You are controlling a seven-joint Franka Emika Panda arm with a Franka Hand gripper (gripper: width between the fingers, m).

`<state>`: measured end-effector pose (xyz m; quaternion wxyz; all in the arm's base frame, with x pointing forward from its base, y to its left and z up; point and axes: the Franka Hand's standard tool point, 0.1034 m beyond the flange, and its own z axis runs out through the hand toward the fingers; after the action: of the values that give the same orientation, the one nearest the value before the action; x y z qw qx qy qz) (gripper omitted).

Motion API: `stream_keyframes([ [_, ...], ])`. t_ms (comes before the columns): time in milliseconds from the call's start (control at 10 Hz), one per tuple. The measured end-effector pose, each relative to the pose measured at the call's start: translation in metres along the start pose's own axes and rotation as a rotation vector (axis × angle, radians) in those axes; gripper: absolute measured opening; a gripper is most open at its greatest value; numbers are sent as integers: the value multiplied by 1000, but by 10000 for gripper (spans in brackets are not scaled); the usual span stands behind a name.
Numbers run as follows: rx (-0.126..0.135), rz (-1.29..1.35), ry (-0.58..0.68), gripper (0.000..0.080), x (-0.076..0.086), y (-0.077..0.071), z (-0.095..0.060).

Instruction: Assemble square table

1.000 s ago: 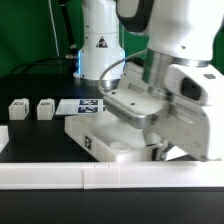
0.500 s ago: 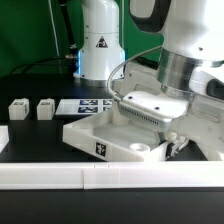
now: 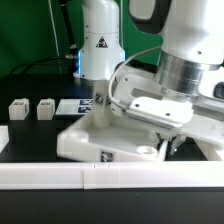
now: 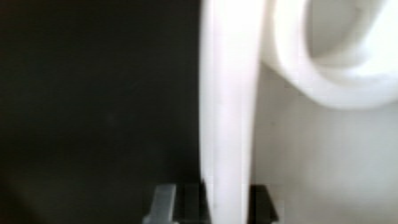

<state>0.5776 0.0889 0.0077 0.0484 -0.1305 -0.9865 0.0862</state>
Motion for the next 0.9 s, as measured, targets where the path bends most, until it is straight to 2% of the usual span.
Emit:
stream_keyframes([
  [100, -12, -69, 2, 57, 1, 5, -1],
  [200, -37, -154, -4, 57, 2, 3, 0],
  [400, -26, -261, -11, 57, 1, -1, 1],
  [700, -28, -271, -8, 57, 1, -2, 1],
  [800, -28, -256, -6, 57, 2, -1, 1],
  [900, -30, -241, -1, 57, 5, 7, -1],
])
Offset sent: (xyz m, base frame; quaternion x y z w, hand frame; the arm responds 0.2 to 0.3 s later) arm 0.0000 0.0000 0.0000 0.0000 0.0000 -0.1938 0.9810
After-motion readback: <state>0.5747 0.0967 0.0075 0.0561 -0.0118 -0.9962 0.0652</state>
